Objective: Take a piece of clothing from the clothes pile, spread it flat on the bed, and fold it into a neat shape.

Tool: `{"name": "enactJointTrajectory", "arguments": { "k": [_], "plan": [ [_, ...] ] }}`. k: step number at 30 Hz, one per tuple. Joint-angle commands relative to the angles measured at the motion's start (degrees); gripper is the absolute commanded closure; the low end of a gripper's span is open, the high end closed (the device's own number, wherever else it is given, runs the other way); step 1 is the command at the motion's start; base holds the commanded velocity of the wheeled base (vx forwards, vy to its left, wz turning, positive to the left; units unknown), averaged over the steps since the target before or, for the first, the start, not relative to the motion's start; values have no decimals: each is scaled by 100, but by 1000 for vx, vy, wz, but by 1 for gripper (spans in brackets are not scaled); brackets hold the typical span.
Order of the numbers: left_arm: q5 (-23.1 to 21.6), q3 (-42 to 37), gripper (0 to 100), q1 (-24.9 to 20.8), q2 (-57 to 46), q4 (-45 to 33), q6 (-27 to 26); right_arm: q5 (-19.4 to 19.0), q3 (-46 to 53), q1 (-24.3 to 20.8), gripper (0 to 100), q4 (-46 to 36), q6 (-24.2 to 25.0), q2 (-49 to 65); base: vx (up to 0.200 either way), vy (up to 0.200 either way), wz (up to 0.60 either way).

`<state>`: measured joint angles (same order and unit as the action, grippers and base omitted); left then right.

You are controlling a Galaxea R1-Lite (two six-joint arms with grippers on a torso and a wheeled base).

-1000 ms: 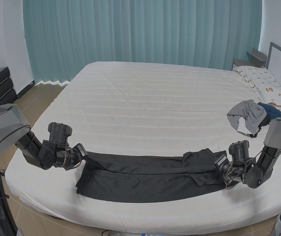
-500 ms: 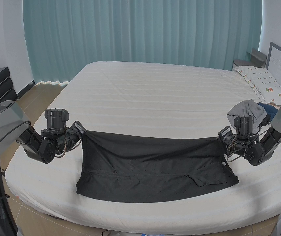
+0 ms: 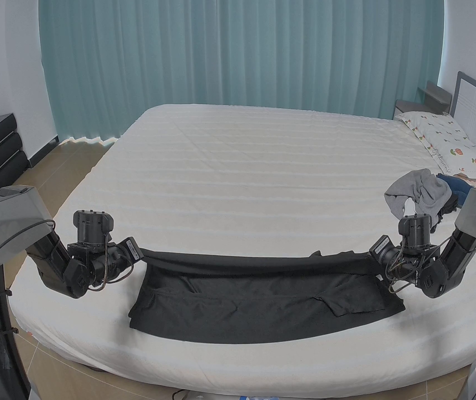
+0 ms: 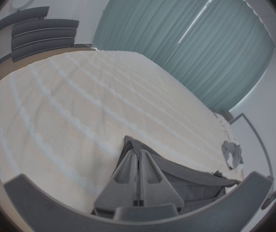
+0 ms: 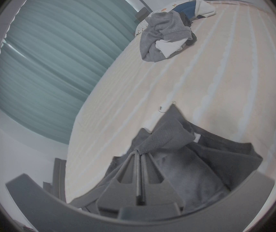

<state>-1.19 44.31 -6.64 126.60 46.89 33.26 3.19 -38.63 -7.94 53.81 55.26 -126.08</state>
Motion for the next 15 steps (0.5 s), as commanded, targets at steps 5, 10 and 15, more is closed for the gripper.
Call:
{"name": "enactJointTrajectory", "arguments": {
  "k": [5,10,15],
  "plan": [
    [-4,-309,100,-83,49,-329,-452,-3,356,-33,100,33,-420,-286,0,0,0],
    [-4,-300,100,-144,49,-540,-460,6,392,-41,100,42,-499,-418,0,0,0],
    [5,-300,100,-197,40,-707,-460,6,392,-50,100,42,-560,-418,0,0,0]
  ]
}}
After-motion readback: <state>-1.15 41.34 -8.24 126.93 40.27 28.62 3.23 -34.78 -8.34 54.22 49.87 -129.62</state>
